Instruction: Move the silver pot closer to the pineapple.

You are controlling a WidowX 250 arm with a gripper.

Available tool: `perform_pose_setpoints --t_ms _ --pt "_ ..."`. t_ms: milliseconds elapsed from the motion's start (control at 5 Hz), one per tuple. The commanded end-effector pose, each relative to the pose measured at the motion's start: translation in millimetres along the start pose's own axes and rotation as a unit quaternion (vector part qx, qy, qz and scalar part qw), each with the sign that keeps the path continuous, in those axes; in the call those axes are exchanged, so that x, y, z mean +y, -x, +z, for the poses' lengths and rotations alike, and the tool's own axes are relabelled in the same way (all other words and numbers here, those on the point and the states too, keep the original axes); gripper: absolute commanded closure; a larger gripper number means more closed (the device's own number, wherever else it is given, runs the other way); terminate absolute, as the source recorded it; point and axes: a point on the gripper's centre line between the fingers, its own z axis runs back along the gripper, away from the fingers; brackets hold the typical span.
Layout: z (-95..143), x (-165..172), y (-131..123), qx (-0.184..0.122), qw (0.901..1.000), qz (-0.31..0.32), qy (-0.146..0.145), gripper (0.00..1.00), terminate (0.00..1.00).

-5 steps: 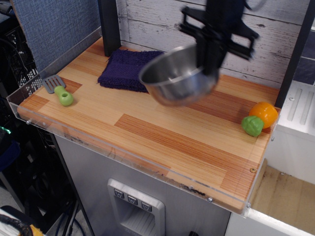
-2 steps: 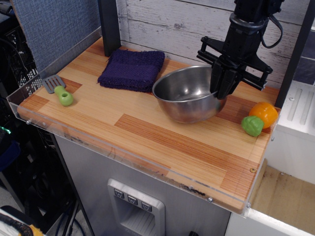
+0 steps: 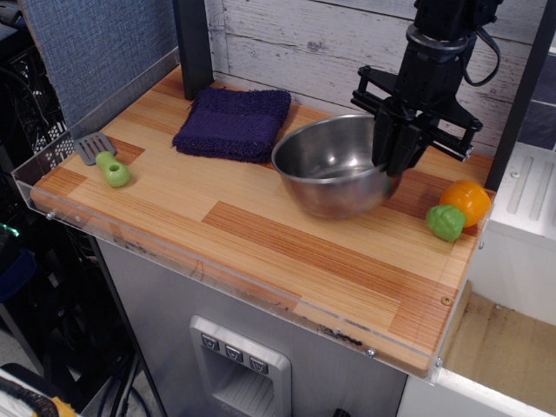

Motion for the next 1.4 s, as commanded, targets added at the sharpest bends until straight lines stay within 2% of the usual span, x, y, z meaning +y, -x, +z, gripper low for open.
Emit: perform_pose_setpoints --t_ms 0,200,600,1000,1200 --pt "27 4 11 -0.030 0.9995 -0.005 0.011 0.00 0.00" --pt "47 19 21 -0.039 0.9989 0.013 0.021 0.00 0.00" --pt "92 82 69 -0.054 0.9924 0.105 0.034 0.00 0.00" --pt "110 104 96 -0.075 0.9901 0.114 0.033 0.00 0.00" --pt "114 109 100 -0.066 0.9926 0.100 0.019 0.00 0.00"
